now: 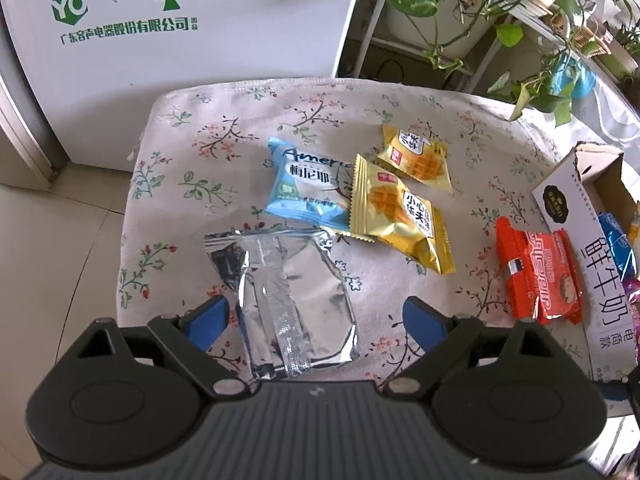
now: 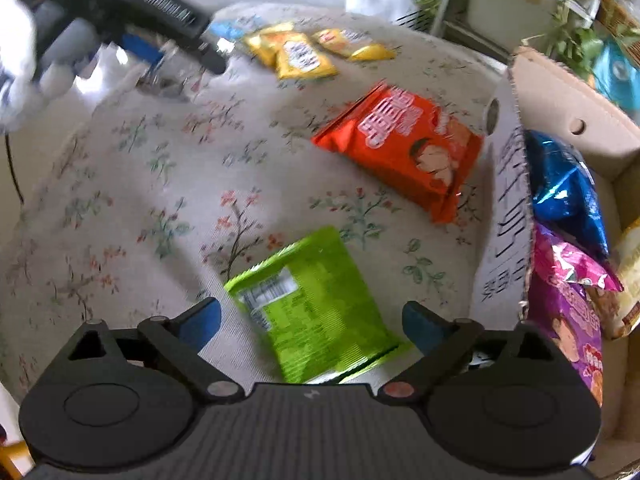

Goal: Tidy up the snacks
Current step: 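Grasp the green bag with the right gripper while the left gripper grasps the silver foil bag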

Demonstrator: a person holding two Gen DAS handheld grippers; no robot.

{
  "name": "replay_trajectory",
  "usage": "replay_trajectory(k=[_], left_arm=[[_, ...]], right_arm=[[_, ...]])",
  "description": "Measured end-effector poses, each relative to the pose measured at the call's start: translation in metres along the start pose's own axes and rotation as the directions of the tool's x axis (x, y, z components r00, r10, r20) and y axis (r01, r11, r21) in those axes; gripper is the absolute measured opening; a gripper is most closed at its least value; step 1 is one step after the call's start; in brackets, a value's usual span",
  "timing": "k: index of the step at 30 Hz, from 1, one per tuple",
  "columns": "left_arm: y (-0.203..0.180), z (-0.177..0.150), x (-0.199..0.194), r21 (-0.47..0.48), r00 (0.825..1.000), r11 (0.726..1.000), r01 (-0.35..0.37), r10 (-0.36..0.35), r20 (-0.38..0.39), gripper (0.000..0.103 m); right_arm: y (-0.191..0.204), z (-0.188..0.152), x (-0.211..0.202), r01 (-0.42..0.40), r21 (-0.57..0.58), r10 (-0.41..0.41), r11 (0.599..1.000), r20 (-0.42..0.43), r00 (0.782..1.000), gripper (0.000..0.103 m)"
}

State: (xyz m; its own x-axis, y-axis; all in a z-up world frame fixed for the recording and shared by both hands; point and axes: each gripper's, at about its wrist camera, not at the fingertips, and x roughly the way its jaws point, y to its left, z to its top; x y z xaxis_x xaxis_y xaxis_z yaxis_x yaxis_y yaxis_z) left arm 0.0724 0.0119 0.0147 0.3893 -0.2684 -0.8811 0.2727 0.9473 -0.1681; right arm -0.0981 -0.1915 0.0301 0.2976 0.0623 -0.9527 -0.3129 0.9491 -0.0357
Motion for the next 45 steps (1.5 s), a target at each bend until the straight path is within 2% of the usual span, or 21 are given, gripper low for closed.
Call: replay_trajectory(k=[1,3,6,9,11,13,16,19,22,33,45], left_arm=[[0.0,0.0,0.001,0.002,1.0,1.0,-0.005,0.005,-0.001,0.093],[0.001,0.0,0.004,-0.002,1.0,1.0,-0.012,0.012,-0.007,0.093],[0.001,-0.001,0.009,-0.006,1.0,1.0,-0.016,0.016,-0.022,0.093],[-0.002,-0.003,0.012,0.011,0.999,1.0,-0.026,0.026,-0.024,0.093],[-0.004,-0.003,0.013,0.027,1.0,0.999,-0.024,0.025,-0.018,0.094],[-0.006,-0.003,0.014,0.043,0.999,0.998,-0.034,0.035,-0.009,0.095],[-0.01,-0.003,0.018,0.071,0.998,0.996,-0.058,0.058,-0.001,0.097],[-0.014,-0.004,0.022,0.093,0.996,0.991,-0.092,0.093,-0.006,0.102],[-0.015,-0.006,0.024,0.092,0.994,0.99,-0.11,0.11,0.004,0.103],[-0.015,-0.011,0.023,0.055,0.991,0.99,-0.133,0.131,0.035,0.103],[-0.016,-0.009,0.021,0.055,0.992,0.99,-0.128,0.128,0.004,0.1]], right_arm=[[0.002,0.0,0.0,-0.009,0.011,0.009,1.0,-0.013,1.0,0.099],[0.005,0.001,0.002,-0.079,0.076,0.082,0.994,-0.038,0.996,0.097],[0.021,0.004,0.002,-0.156,0.06,0.158,0.986,-0.038,0.987,0.096],[0.024,0.007,-0.002,-0.23,0.097,0.232,0.968,-0.011,0.973,0.095],[0.025,0.009,-0.004,-0.183,0.074,0.183,0.98,0.01,0.983,0.095],[0.02,0.011,-0.002,-0.12,0.1,0.119,0.988,0.014,0.993,0.095],[0.016,0.012,0.005,-0.084,0.155,0.085,0.984,0.001,0.996,0.095],[0.029,0.012,0.006,-0.047,0.119,0.048,0.992,-0.005,0.999,0.097],[0.041,0.013,0.011,0.003,0.093,-0.003,0.996,-0.004,1.0,0.102],[0.042,0.008,0.013,0.012,0.131,-0.017,0.991,0.04,0.999,0.103],[0.042,0.012,0.008,0.001,0.116,-0.004,0.993,0.021,1.0,0.103]])
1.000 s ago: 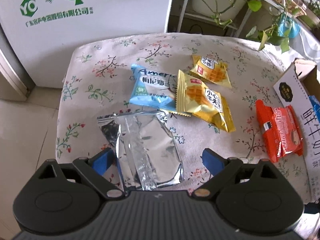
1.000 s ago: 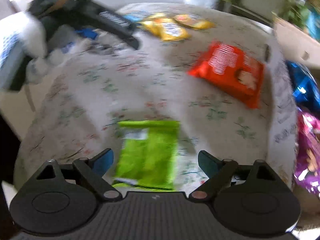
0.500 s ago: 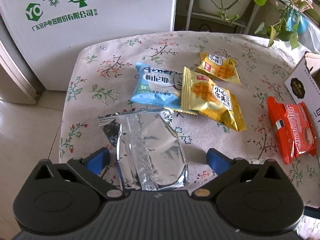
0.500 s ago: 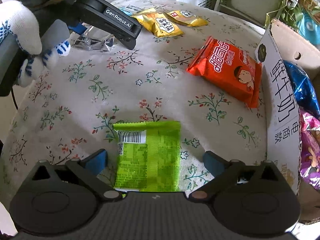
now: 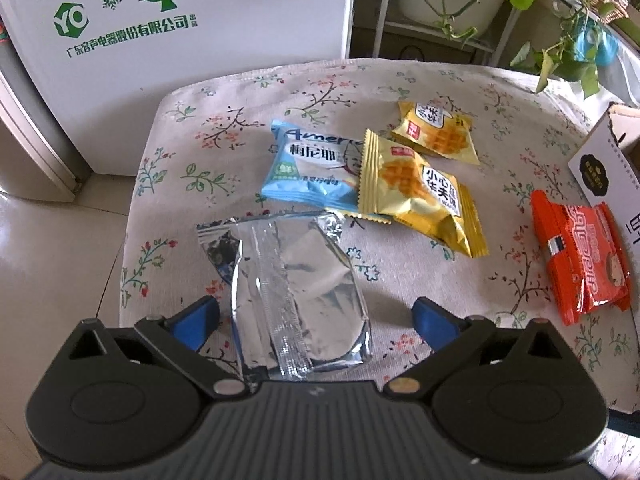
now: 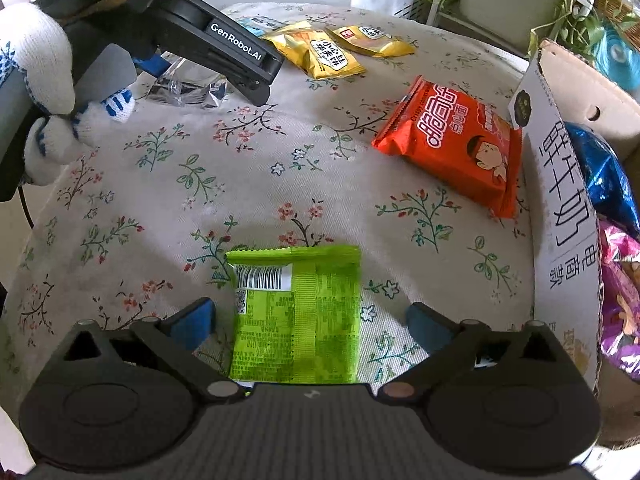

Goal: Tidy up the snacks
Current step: 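Grasp the green bag with the right gripper while the left gripper grasps the silver foil bag, then lift the green and silver foil bags and carry them toward the box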

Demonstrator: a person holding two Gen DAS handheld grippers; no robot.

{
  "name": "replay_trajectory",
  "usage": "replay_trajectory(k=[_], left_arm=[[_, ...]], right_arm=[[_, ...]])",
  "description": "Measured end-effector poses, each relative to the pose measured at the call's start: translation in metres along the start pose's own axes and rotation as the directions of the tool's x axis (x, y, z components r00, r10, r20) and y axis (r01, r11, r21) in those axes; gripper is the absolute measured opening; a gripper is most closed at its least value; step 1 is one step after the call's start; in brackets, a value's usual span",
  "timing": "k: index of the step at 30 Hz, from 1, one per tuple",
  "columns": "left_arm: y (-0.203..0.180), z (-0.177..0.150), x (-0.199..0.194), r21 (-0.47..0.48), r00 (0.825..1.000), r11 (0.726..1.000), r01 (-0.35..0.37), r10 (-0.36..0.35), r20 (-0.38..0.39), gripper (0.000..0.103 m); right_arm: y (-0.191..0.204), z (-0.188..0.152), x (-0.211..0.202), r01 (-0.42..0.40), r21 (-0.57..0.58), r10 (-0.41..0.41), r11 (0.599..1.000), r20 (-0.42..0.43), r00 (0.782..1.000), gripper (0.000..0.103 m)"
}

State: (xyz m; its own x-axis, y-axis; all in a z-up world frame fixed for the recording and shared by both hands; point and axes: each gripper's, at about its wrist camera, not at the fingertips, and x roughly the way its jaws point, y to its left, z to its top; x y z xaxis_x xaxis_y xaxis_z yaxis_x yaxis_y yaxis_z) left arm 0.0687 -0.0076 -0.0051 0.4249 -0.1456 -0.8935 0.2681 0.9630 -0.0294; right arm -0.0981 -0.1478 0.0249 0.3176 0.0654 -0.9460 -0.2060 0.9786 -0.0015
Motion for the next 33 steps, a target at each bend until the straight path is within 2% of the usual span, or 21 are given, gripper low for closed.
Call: replay_trajectory(k=[3,6,8,13,18,22,33], left_arm=[[0.0,0.0,-0.003,-0.001,1.0,1.0,-0.002,0.002,0.015,0.091],[-0.002,-0.001,-0.006,0.015,0.999,1.0,-0.008,0.008,0.032,0.081],[-0.003,-0.002,-0.008,0.023,0.999,1.0,-0.003,0.002,0.046,0.068],[-0.007,-0.004,-0.012,0.037,0.998,0.999,0.013,-0.015,0.058,0.059],[-0.011,-0.008,-0.017,0.044,0.998,0.999,0.018,-0.02,0.052,0.058],[-0.011,-0.011,-0.027,0.039,0.998,0.999,0.03,-0.033,0.059,0.058],[-0.011,-0.018,-0.052,0.029,0.996,0.999,0.034,-0.036,0.077,0.058]], right_arm=[[0.0,0.001,0.001,-0.005,-0.007,0.005,1.0,0.0,1.0,0.103],[0.001,0.002,-0.002,-0.018,-0.023,0.018,1.0,0.007,1.0,0.095],[0.001,0.002,-0.005,-0.023,-0.032,0.024,0.999,0.015,1.0,0.085],[0.001,0.005,-0.009,-0.033,-0.056,0.035,0.998,0.036,0.999,0.066],[-0.008,0.01,-0.011,-0.066,-0.002,0.066,0.998,0.05,0.997,0.058],[-0.022,0.017,-0.019,-0.106,0.077,0.1,0.991,0.082,0.992,0.058],[-0.036,0.033,-0.033,-0.124,0.136,0.101,0.983,0.164,0.981,0.058]])
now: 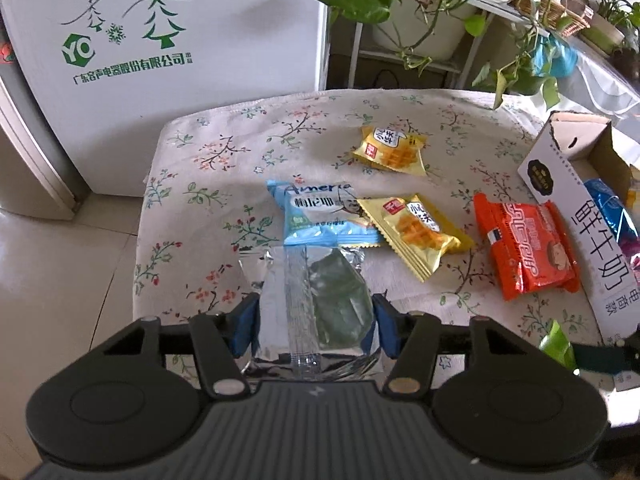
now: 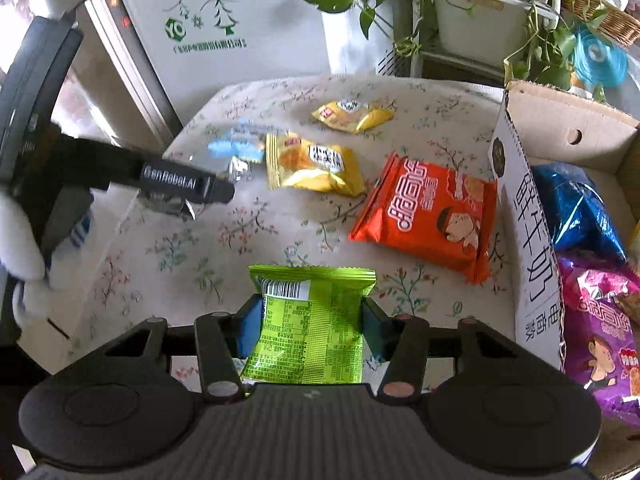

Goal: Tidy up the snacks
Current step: 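Lift the green and silver foil bags and carry them toward the box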

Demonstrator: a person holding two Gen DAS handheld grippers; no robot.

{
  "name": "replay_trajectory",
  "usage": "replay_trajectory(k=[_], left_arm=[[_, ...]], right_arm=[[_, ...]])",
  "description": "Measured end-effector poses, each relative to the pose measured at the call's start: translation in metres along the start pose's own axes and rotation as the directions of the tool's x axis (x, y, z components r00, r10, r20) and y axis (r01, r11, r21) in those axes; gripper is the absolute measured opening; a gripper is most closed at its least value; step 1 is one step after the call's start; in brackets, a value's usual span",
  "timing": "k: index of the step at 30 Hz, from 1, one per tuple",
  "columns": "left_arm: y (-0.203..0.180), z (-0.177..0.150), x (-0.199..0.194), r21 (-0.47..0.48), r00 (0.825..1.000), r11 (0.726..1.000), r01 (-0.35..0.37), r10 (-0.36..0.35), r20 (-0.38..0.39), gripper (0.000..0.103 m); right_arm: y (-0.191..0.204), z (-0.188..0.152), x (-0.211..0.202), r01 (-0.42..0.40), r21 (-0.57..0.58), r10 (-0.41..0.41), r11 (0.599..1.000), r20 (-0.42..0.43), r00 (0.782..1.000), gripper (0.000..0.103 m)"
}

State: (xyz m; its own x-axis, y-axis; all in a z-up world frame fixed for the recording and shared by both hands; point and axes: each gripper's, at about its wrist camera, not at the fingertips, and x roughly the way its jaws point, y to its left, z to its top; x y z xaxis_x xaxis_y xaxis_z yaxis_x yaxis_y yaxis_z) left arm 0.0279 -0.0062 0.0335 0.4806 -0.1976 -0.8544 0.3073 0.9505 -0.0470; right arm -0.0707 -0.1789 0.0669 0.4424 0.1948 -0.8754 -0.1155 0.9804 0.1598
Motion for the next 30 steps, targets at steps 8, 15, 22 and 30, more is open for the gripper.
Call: replay_trajectory(k=[8,15,22,30], left_arm=[[-0.001,-0.004,-0.023,-0.014,0.999,1.0,0.003,-0.002,0.034,0.058],[-0.011,-0.01,-0.04,-0.009,0.998,0.999,0.037,-0.036,0.046,0.058],[-0.022,-0.027,-0.054,-0.003,0.997,0.999,0.047,-0.047,0.068,0.058],[-0.034,-0.054,-0.077,0.023,0.987,0.999,0.035,-0.038,0.158,0.058]], right_arm=[[0.0,0.008,-0.008,0.003,0.009,-0.004,1.0,0.041,0.999,0.058],[-0.005,0.013,-0.016,-0.003,0.032,0.001,0.999,0.066,0.998,0.058],[-0.012,0.019,-0.026,-0.003,0.054,-0.002,0.999,0.098,0.995,0.058],[-0.016,0.019,-0.032,0.006,0.064,-0.013,0.998,0.117,0.993,0.058]])
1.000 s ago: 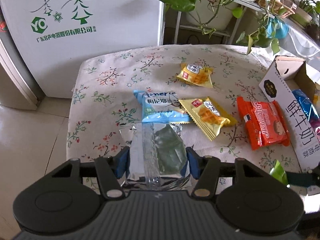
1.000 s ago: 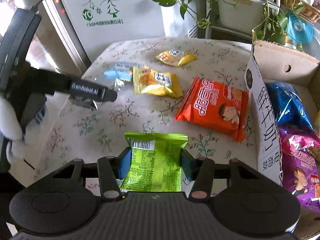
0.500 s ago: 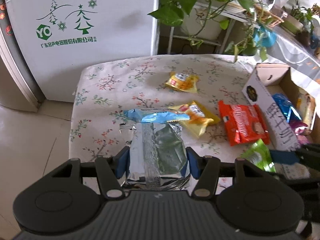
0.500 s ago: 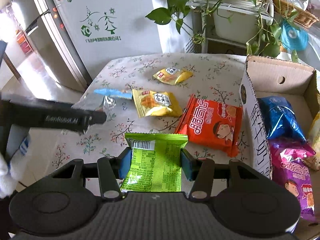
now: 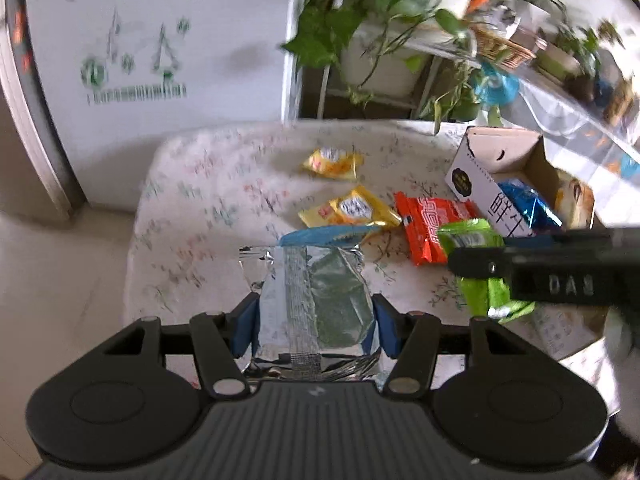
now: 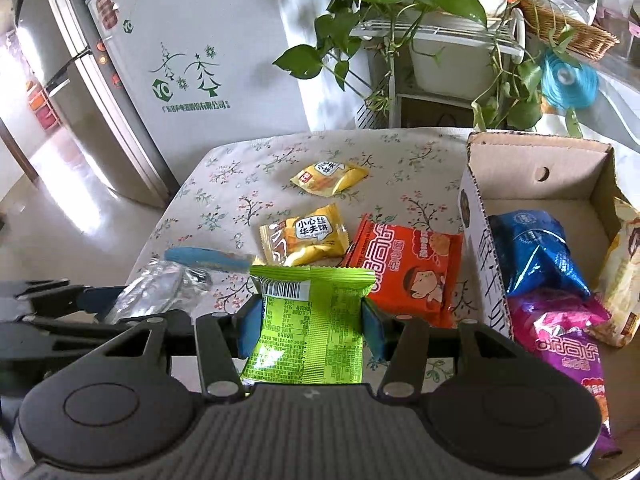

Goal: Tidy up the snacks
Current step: 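Lift the green and silver foil bags and carry them toward the box, then release the green bag from the right gripper while the left gripper drops the silver bag in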

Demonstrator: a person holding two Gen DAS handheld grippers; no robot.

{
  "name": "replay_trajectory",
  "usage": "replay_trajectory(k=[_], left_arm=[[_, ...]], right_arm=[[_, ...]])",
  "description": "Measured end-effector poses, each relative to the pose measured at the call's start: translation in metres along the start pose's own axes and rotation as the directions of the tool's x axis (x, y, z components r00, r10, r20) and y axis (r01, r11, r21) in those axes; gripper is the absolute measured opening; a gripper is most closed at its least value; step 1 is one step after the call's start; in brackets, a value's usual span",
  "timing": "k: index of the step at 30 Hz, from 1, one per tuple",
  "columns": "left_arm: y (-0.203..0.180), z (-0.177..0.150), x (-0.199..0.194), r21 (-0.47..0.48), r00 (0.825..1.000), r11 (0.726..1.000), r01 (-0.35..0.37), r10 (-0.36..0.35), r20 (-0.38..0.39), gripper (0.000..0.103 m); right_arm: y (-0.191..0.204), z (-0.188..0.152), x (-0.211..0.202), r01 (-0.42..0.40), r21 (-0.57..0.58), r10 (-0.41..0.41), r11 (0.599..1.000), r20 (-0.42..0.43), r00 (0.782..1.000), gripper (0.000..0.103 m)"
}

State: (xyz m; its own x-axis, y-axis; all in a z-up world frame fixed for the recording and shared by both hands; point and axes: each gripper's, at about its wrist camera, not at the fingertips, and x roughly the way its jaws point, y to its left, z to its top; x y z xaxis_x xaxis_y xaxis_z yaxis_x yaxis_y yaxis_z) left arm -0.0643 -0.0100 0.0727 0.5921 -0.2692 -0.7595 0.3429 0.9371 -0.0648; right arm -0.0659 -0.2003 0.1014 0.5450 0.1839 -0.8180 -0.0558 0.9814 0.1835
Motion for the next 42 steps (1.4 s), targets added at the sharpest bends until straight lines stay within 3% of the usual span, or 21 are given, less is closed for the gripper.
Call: replay_trajectory(k=[4,15,29,42], left_arm=[[-0.003,0.002,-0.017,0.003,0.997,1.0,-0.008,0.008,0.075,0.058],[-0.004,0.004,-0.023,-0.075,0.998,0.997,-0.008,0.012,0.055,0.058],[-0.06,0.028,-0.019,-0.062,0.993,0.994,0.089,-0.084,0.078,0.058],[-0.132,0.059,-0.01,-0.044,0.972,0.974,0.222,-0.217,0.088,0.058]], right_arm=[[-0.003,0.003,-0.004,0.003,0.01,-0.003,1.0,0.017,1.0,0.058],[-0.013,0.008,-0.017,-0.001,0.038,-0.002,0.999,0.058,0.998,0.058],[-0.053,0.019,-0.054,0.021,0.147,-0.043,0.989,0.148,0.988,0.058],[-0.12,0.016,-0.103,0.059,0.35,-0.147,0.935,0.23,0.962,0.058]])
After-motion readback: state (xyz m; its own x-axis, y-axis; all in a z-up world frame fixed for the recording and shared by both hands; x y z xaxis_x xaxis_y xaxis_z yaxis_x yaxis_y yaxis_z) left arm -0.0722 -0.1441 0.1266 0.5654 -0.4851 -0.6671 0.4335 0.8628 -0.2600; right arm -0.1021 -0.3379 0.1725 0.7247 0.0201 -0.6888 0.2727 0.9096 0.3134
